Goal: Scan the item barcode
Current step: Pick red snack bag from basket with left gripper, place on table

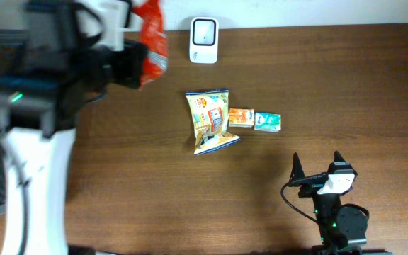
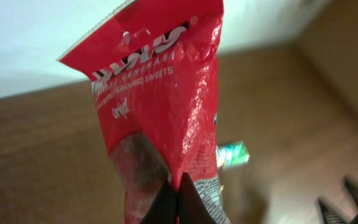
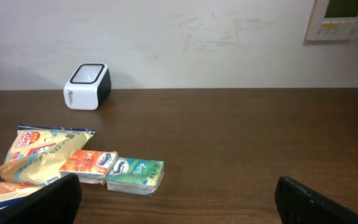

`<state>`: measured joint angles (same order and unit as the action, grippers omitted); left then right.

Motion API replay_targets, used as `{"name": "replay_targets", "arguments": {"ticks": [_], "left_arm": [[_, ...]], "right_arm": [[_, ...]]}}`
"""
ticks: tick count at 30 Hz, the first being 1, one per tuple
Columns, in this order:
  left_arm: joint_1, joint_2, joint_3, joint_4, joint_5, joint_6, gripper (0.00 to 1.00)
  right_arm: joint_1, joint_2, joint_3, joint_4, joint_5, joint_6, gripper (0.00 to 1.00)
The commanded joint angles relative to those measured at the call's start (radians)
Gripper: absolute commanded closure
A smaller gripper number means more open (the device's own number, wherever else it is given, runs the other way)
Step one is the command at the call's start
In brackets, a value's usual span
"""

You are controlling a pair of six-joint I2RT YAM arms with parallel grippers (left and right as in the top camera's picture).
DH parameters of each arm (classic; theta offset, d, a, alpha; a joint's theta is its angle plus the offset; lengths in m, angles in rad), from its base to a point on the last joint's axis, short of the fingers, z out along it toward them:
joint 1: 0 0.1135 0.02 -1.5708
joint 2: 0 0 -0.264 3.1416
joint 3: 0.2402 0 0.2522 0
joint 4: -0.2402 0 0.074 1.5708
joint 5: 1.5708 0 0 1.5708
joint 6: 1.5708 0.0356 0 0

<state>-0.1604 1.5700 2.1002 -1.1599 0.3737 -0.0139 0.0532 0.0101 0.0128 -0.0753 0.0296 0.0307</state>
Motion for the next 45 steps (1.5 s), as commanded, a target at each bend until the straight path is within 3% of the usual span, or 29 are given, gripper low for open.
{"name": "replay_targets", "arguments": {"ticks": [1, 4, 7, 10, 11, 12, 13, 14, 16, 18, 19, 21, 23, 27, 33, 41, 43, 45], "left_arm": [[-0.131, 0.185, 0.008, -0.069, -0.182, 0.142, 1.0], [-0.18, 0.374, 0.008, -0.152, -0.409, 0.095, 1.0], [-0.184, 0.535, 0.008, -0.181, -0.416, 0.088, 1.0], [-0.184, 0.683, 0.008, -0.185, -0.415, -0.041, 1.0], [-0.184, 0.704, 0.008, -0.193, -0.415, -0.043, 0.79], [-0.184, 0.718, 0.008, -0.204, -0.415, -0.043, 0.43], [-0.184, 0.718, 0.008, -0.211, -0.415, -0.043, 0.29], [-0.184, 0.717, 0.017, -0.22, -0.415, -0.044, 0.22], [-0.182, 0.716, 0.085, -0.27, -0.404, -0.05, 0.22], [-0.182, 0.715, 0.281, -0.373, -0.404, -0.05, 0.22], [-0.182, 0.713, 0.41, -0.43, -0.404, -0.05, 0.14], [-0.175, 0.709, 0.602, -0.497, -0.405, -0.063, 0.11], [-0.146, 0.69, 0.838, -0.528, -0.396, -0.091, 0.01], [-0.122, 0.585, 0.902, -0.528, -0.402, -0.074, 0.01], [0.042, 0.507, 0.897, -0.528, -0.457, -0.076, 0.01], [0.047, 0.507, 0.897, -0.528, -0.457, -0.076, 0.01], [0.047, 0.507, 0.897, -0.528, -0.457, -0.076, 0.01], [0.047, 0.507, 0.897, -0.528, -0.457, -0.076, 0.01]], "right_arm": [[-0.001, -0.006, -0.007, -0.005, 0.005, 0.011, 0.02], [-0.001, -0.006, -0.007, -0.005, 0.005, 0.011, 0.02], [-0.001, -0.006, -0.007, -0.005, 0.005, 0.011, 0.01], [-0.001, -0.006, -0.007, -0.005, 0.005, 0.011, 0.02], [-0.001, -0.006, -0.007, -0.005, 0.005, 0.011, 0.02], [-0.001, -0.006, -0.007, -0.005, 0.005, 0.011, 0.02], [-0.001, -0.006, -0.007, -0.005, 0.005, 0.011, 0.02], [-0.001, -0.006, -0.007, -0.005, 0.005, 0.011, 0.02], [-0.001, -0.006, -0.007, -0.005, 0.005, 0.011, 0.02], [-0.001, -0.006, -0.007, -0.005, 0.005, 0.011, 0.02], [-0.001, -0.006, -0.007, -0.005, 0.005, 0.011, 0.02], [-0.001, -0.006, -0.007, -0.005, 0.005, 0.011, 0.02], [-0.001, -0.006, -0.007, -0.005, 0.005, 0.011, 0.02], [-0.001, -0.006, -0.007, -0.005, 0.005, 0.011, 0.02], [-0.001, -0.006, -0.007, -0.005, 0.005, 0.011, 0.02], [-0.001, -0.006, -0.007, -0.003, -0.002, 0.011, 0.02], [-0.001, -0.006, -0.007, 0.02, -0.182, 0.013, 0.01], [-0.001, -0.006, -0.007, 0.052, -0.666, 0.091, 0.02]]}}
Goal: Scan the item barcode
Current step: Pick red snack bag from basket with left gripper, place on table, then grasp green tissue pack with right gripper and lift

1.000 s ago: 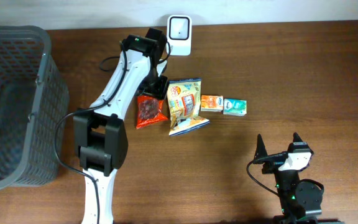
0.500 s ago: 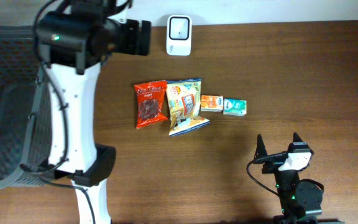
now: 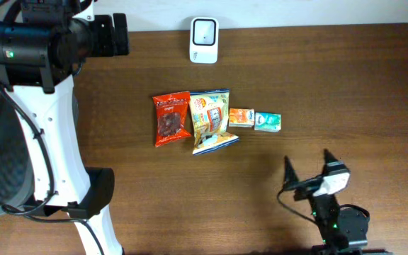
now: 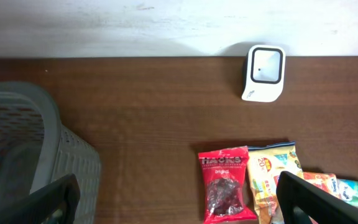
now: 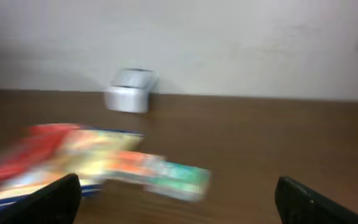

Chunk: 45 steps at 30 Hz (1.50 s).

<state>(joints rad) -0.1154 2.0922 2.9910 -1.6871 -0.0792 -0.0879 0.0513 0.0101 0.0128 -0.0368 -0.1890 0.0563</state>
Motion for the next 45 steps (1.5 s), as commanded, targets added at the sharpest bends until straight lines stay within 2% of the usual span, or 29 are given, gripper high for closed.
{"name": "replay_targets", "arguments": {"ticks": [1, 3, 4, 5, 8, 9, 10, 11, 13, 14, 16, 17, 18, 19, 20, 21, 22, 23, 25, 28, 31, 34, 36, 38, 39, 40, 45], "left_arm": [[0.002, -0.015, 0.006, -0.001, -0.004, -0.002, 0.01], [0.002, -0.015, 0.006, -0.001, -0.004, -0.002, 0.01], [0.002, -0.015, 0.006, -0.001, -0.004, -0.002, 0.01], [0.002, -0.015, 0.006, -0.001, -0.004, -0.002, 0.01], [0.002, -0.015, 0.006, -0.001, -0.004, -0.002, 0.01], [0.002, -0.015, 0.006, -0.001, -0.004, -0.002, 0.01], [0.002, -0.015, 0.006, -0.001, -0.004, -0.002, 0.01], [0.002, -0.015, 0.006, -0.001, -0.004, -0.002, 0.01], [0.002, -0.015, 0.006, -0.001, -0.004, -0.002, 0.01], [0.002, -0.015, 0.006, -0.001, -0.005, -0.002, 0.01], [0.002, -0.015, 0.006, -0.001, -0.004, -0.002, 0.01], [0.002, -0.015, 0.006, -0.001, -0.004, -0.002, 0.01], [0.002, -0.015, 0.006, -0.001, -0.004, -0.002, 0.01], [0.002, -0.015, 0.006, -0.001, -0.004, -0.002, 0.01], [0.002, -0.015, 0.006, -0.001, -0.004, -0.002, 0.01], [0.002, -0.015, 0.006, -0.001, -0.004, -0.002, 0.01], [0.002, -0.015, 0.006, -0.001, -0.004, -0.002, 0.01], [0.002, -0.015, 0.006, -0.001, -0.004, -0.002, 0.01], [0.002, -0.015, 0.006, -0.001, -0.004, -0.002, 0.01], [0.002, -0.015, 0.006, -0.001, -0.004, -0.002, 0.01], [0.002, -0.015, 0.006, -0.001, -0.004, -0.002, 0.01], [0.002, -0.015, 0.006, -0.001, -0.005, -0.002, 0.01], [0.002, -0.015, 0.006, -0.001, -0.004, -0.002, 0.01], [0.002, -0.015, 0.006, -0.001, -0.004, -0.002, 0.01], [0.002, -0.015, 0.006, -0.001, -0.004, -0.002, 0.01], [0.002, -0.015, 0.006, -0.001, -0.004, -0.002, 0.01], [0.002, -0.015, 0.006, -0.001, -0.004, -0.002, 0.01]], "right_arm": [[0.001, -0.006, -0.007, 0.064, -0.55, 0.066, 0.02], [0.001, -0.006, -0.007, 0.436, -0.65, 0.14, 0.01], [0.001, -0.006, -0.007, 0.608, -0.546, 0.141, 0.02], [0.001, -0.006, -0.002, 0.674, -0.436, 0.141, 0.01], [0.001, 0.026, 0.135, 0.688, -0.201, 0.12, 0.02], [0.001, 0.1, 0.249, 0.687, -0.122, -0.003, 0.02], [0.001, 0.169, 0.347, 0.64, -0.109, -0.079, 0.01], [0.0, 0.315, 0.582, 0.349, -0.109, -0.106, 0.02], [0.0, 0.481, 0.844, -0.101, -0.114, -0.134, 0.02], [0.001, 0.587, 0.975, -0.313, -0.176, -0.131, 0.02], [0.001, 0.729, 1.062, -0.439, -0.637, 0.066, 0.02], [0.001, 0.809, 1.06, -0.42, -0.848, 0.094, 0.02], [0.001, 0.852, 1.06, -0.349, -0.896, 0.14, 0.02], [0.001, 0.888, 1.06, -0.274, -0.895, 0.245, 0.02], [0.001, 0.945, 1.06, -0.16, -0.795, 0.528, 0.02], [0.001, 0.991, 1.063, -0.151, -0.697, 0.612, 0.02], [0.001, 1.028, 1.065, -0.229, -0.571, 0.647, 0.01], [0.001, 1.068, 1.065, -0.369, -0.377, 0.735, 0.01], [0.001, 1.161, 1.065, -0.562, -0.08, 0.824, 0.01], [0.0, 1.394, 1.065, -0.586, -0.061, 0.844, 0.0], [0.0, 1.645, 1.065, -0.557, -0.064, 1.011, 0.01], [0.0, 1.785, 1.065, -0.484, -0.114, 1.061, 0.1], [0.001, 1.825, 1.065, -0.438, -0.117, 1.061, 0.14], [0.001, 1.829, 1.064, -0.418, -0.112, 1.064, 0.28], [0.001, 1.829, 1.064, -0.419, -0.112, 1.064, 0.4], [0.001, 1.829, 1.064, -0.42, -0.112, 1.064, 0.46], [0.003, 1.829, 1.047, -0.419, -0.068, 1.064, 0.46]]}}
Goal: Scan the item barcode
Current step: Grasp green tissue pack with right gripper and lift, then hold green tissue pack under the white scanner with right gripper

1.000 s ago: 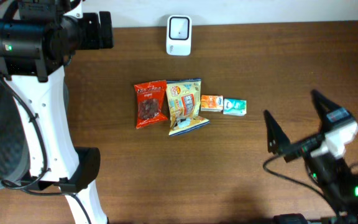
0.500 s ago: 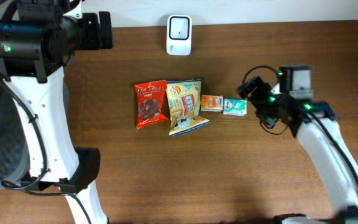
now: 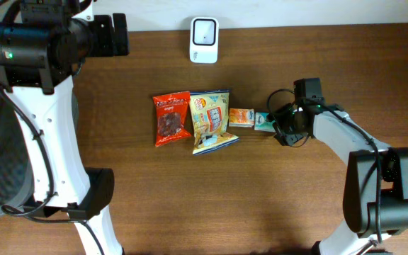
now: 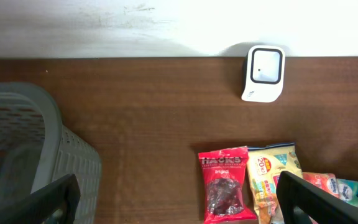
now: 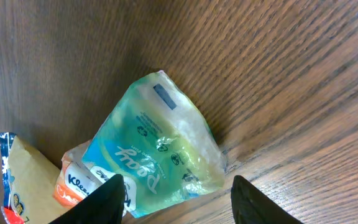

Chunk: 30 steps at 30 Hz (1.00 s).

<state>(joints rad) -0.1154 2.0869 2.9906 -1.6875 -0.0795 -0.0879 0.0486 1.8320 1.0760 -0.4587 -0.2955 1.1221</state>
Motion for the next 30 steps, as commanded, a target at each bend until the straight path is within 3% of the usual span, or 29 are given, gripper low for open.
{"name": "replay_targets", "arguments": {"ticks": [1, 5, 7, 9, 10, 11, 13, 15, 16, 17, 18, 21, 30], "left_arm": [[0.002, -0.01, 0.007, 0.0, -0.004, -0.002, 0.01], [0.002, -0.01, 0.007, 0.0, -0.004, -0.002, 0.01], [0.002, -0.01, 0.007, 0.0, -0.004, -0.002, 0.01], [0.002, -0.01, 0.007, 0.0, -0.004, -0.002, 0.01], [0.002, -0.01, 0.007, 0.0, -0.004, -0.002, 0.01], [0.002, -0.01, 0.007, 0.0, -0.004, -0.002, 0.01], [0.002, -0.01, 0.007, 0.0, -0.004, -0.002, 0.01], [0.002, -0.01, 0.007, 0.0, -0.004, -0.002, 0.01], [0.002, -0.01, 0.007, 0.0, -0.004, -0.002, 0.01], [0.002, -0.01, 0.007, 0.0, -0.004, -0.002, 0.01], [0.002, -0.01, 0.007, 0.0, -0.004, -0.002, 0.01], [0.002, -0.01, 0.007, 0.0, -0.004, -0.002, 0.01], [0.002, -0.01, 0.007, 0.0, -0.004, -0.002, 0.01]], "right_arm": [[0.008, 0.007, -0.026, 0.003, 0.066, -0.002, 0.46], [0.013, 0.007, -0.046, 0.011, 0.084, -0.002, 0.58], [0.013, 0.007, -0.046, 0.029, 0.081, -0.002, 0.73], [0.01, 0.007, -0.045, 0.049, 0.063, -0.002, 0.74], [0.01, 0.007, -0.045, 0.06, 0.059, -0.003, 0.81], [0.01, 0.007, -0.045, 0.068, 0.036, -0.018, 0.95], [0.008, 0.007, -0.045, 0.124, -0.083, -0.116, 0.96], [0.008, 0.007, -0.045, 0.305, -0.36, -0.35, 0.96], [0.001, 0.007, -0.045, 0.416, -0.529, -0.393, 0.96], [-0.015, 0.007, -0.045, 0.509, -0.661, -0.39, 0.96], [-0.056, 0.007, -0.045, 0.705, -0.886, -0.315, 0.96], [-0.088, 0.007, -0.045, 1.037, -1.197, -0.23, 0.96], [0.168, 0.007, -0.026, 1.683, -1.252, -0.196, 0.96]]}}
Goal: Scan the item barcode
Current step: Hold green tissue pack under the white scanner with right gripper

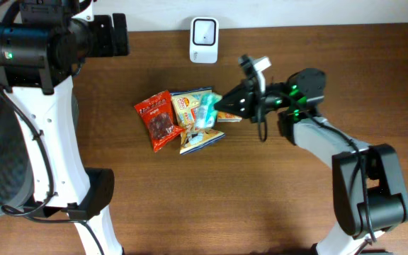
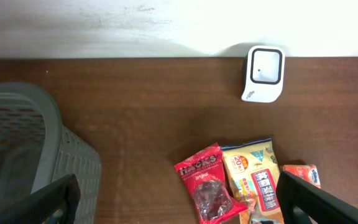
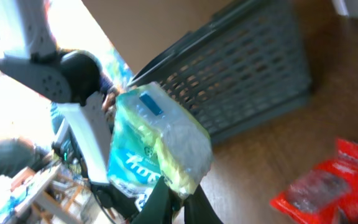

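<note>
The green tissue pack (image 3: pixel 157 143) is off the table, pinched at its lower edge by my right gripper (image 3: pixel 178 198), which is shut on it. From overhead the pack (image 1: pixel 206 108) hangs over the yellow snack bag (image 1: pixel 190 120), with the right gripper (image 1: pixel 219 106) just right of it. The white barcode scanner (image 1: pixel 204 30) stands at the table's back edge, also in the left wrist view (image 2: pixel 266 64). My left gripper (image 1: pixel 119 34) is raised at the back left, open and empty, with its fingers (image 2: pixel 48 199) wide apart.
A red sweets bag (image 1: pixel 154 120) lies tilted left of the yellow bag. An orange tissue pack (image 2: pixel 302 175) lies right of the yellow bag (image 2: pixel 257 183). A grey mesh basket (image 2: pixel 23 149) stands beyond the table's left side.
My right gripper, then open around the green pack on the table, is now shut on it and holds it raised, further left over the yellow bag. The red and yellow bags have shifted left and tilted.
First my left gripper held the red bag up near the scanner while the right arm rested at the front. Then the red bag lay beside the yellow bag and the left gripper was open. The right gripper then straddled the green pack, and now holds it lifted.
</note>
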`<state>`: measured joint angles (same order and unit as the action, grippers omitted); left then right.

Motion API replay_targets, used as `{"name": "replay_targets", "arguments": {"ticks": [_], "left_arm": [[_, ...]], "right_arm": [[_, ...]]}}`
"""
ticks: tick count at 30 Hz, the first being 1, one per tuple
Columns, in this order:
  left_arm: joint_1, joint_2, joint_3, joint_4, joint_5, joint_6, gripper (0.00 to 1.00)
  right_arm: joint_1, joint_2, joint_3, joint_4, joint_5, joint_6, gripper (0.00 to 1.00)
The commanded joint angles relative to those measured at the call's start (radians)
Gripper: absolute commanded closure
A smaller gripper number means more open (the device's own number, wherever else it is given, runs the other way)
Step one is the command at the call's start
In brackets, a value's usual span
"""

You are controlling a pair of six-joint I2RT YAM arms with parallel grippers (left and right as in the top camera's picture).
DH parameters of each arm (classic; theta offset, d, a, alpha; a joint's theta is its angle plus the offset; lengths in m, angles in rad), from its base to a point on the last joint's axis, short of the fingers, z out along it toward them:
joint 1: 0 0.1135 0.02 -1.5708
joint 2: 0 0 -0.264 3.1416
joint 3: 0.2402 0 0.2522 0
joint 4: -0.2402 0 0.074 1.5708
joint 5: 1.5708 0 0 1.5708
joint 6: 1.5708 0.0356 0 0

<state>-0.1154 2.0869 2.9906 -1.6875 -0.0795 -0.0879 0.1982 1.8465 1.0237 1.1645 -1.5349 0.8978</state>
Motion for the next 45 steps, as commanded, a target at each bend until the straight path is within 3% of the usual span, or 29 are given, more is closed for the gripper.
{"name": "replay_targets", "arguments": {"ticks": [1, 4, 7, 10, 11, 14, 15, 16, 19, 21, 22, 25, 28, 32, 34, 40, 43, 45], "left_arm": [[0.002, -0.01, 0.007, 0.0, -0.004, -0.002, 0.01], [0.002, -0.01, 0.007, 0.0, -0.004, -0.002, 0.01], [0.002, -0.01, 0.007, 0.0, -0.004, -0.002, 0.01], [0.002, -0.01, 0.007, 0.0, -0.004, -0.002, 0.01], [0.002, -0.01, 0.007, 0.0, -0.004, -0.002, 0.01], [0.002, -0.01, 0.007, 0.0, -0.004, -0.002, 0.01], [0.002, -0.01, 0.007, 0.0, -0.004, -0.002, 0.01], [0.002, -0.01, 0.007, 0.0, -0.004, -0.002, 0.01], [0.002, -0.01, 0.007, 0.0, -0.004, -0.002, 0.01], [0.002, -0.01, 0.007, 0.0, -0.004, -0.002, 0.01], [0.002, -0.01, 0.007, 0.0, -0.004, -0.002, 0.01], [0.002, -0.01, 0.007, 0.0, -0.004, -0.002, 0.01], [0.002, -0.01, 0.007, 0.0, -0.004, -0.002, 0.01], [0.002, -0.01, 0.007, 0.0, -0.004, -0.002, 0.01], [0.002, -0.01, 0.007, 0.0, -0.004, -0.002, 0.01], [0.002, -0.01, 0.007, 0.0, -0.004, -0.002, 0.01], [0.002, -0.01, 0.007, 0.0, -0.004, -0.002, 0.01], [0.002, -0.01, 0.007, 0.0, -0.004, -0.002, 0.01]], "right_arm": [[0.016, -0.007, 0.047, 0.063, -0.006, 0.056, 0.96], [0.013, -0.007, 0.1, 0.062, -0.001, 0.09, 0.96], [0.01, -0.007, 0.106, -0.053, 0.241, 0.133, 0.96], [0.021, -0.007, 0.14, -0.474, 0.793, 0.124, 0.96], [0.021, -0.007, 0.183, -0.605, 0.866, 0.124, 0.96], [0.052, -0.007, 0.495, -1.27, 1.366, -0.164, 0.96], [0.084, -0.004, 0.594, -1.394, 1.612, -0.289, 0.96], [0.106, 0.004, 0.638, -1.413, 1.753, -0.367, 0.96], [0.151, 0.102, 0.677, -1.249, 1.901, -0.637, 0.96], [0.191, 0.224, 0.677, -1.089, 1.903, -0.925, 0.96], [0.221, 0.309, 0.677, -1.003, 1.903, -1.139, 0.96], [0.268, 0.41, 0.677, -0.874, 1.906, -1.581, 0.96], [0.271, 0.443, 0.677, -0.833, 1.792, -1.67, 0.96], [0.257, 0.488, 0.676, -0.755, 1.766, -2.097, 0.96], [0.219, 0.526, 0.677, -0.652, 1.717, -2.165, 0.96], [0.158, 0.582, 0.677, -0.587, 1.73, -2.165, 0.96], [0.169, 0.582, 0.678, -0.416, 1.723, -2.185, 0.96], [0.189, 0.582, 0.678, -0.417, 1.722, -2.184, 0.96]]}}
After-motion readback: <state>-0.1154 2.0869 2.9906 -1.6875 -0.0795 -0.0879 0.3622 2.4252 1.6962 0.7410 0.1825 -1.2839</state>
